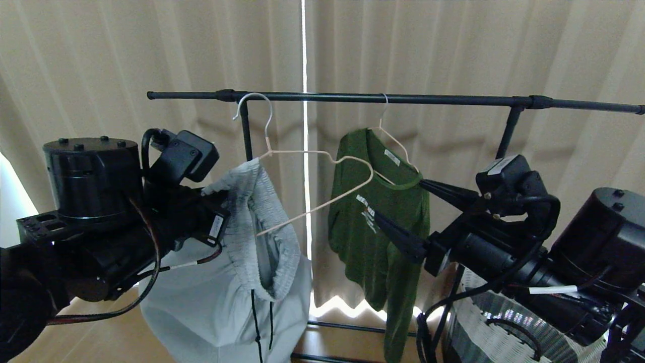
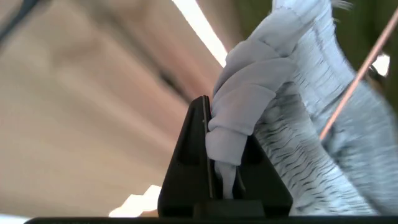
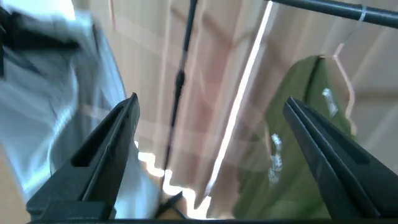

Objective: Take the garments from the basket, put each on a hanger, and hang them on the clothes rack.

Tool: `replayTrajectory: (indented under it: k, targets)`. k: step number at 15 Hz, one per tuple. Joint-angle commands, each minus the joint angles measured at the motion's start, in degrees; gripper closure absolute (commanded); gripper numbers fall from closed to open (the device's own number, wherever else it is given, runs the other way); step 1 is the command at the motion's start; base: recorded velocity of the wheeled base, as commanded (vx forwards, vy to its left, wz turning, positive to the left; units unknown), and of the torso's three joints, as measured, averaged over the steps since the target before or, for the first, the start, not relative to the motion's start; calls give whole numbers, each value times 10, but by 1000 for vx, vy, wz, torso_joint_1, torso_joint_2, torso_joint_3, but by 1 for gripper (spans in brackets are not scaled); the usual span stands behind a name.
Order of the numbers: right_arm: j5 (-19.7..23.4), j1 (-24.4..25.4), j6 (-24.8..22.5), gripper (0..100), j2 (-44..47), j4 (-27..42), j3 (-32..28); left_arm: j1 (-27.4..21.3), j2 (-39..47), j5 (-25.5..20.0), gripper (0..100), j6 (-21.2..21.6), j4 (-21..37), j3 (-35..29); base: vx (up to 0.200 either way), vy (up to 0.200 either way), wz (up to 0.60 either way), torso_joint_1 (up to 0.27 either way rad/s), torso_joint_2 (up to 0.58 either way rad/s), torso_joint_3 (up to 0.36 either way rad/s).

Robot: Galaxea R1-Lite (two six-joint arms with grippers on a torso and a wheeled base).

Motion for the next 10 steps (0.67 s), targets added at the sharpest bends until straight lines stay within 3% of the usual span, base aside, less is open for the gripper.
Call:
replayTrajectory:
  k: [1,4,7,10]
  targets:
    - [3,1,0,0,3,1,18,-31,-5,8,100,-47,-4,-4,0,0,0,0,0,0]
    - [4,3,2,0,25,-1,29,-76,-14,4,100,-96,-34,-5,0,0,0,0,0,0]
    - [4,39,38,0,40,-4,22,-85,-8,-24,100,-96,-97,-6,0,0,0,0,0,0]
    - [4,62,51,0,59,-5,9,-103,-10,-46,100,-96,-99,-6,0,0,0,0,0,0]
